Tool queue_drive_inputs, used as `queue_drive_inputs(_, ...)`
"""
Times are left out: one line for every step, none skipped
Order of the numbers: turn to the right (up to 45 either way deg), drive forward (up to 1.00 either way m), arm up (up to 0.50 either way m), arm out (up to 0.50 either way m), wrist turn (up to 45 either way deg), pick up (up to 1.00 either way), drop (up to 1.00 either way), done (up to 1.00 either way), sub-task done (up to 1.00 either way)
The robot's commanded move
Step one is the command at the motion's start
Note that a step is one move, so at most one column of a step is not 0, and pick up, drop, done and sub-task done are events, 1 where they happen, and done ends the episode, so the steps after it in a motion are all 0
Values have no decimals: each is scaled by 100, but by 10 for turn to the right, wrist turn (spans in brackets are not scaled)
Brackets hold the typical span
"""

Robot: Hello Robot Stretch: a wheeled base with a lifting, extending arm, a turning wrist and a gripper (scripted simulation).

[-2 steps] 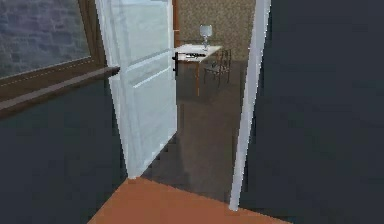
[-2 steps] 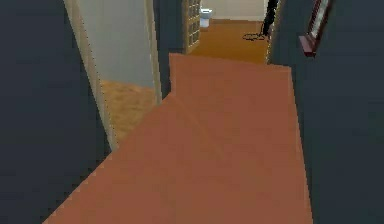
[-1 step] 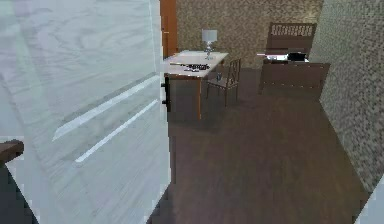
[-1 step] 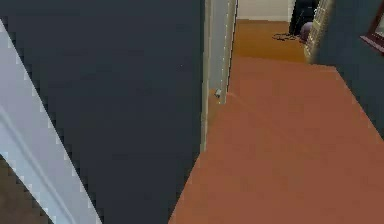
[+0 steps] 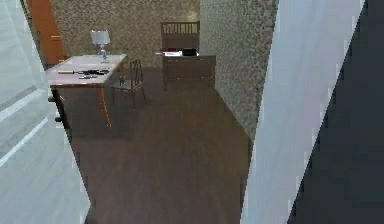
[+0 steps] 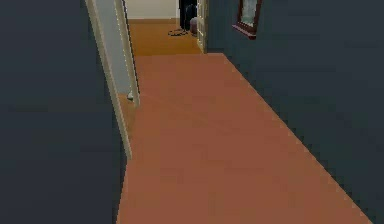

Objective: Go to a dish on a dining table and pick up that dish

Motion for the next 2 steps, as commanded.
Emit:
queue_drive_inputs(0, 5, 0, 0, 0, 0, 0, 0, 0)
queue_drive_inputs(-210, 0, 0, 0, 0, 0, 0, 0, 0)
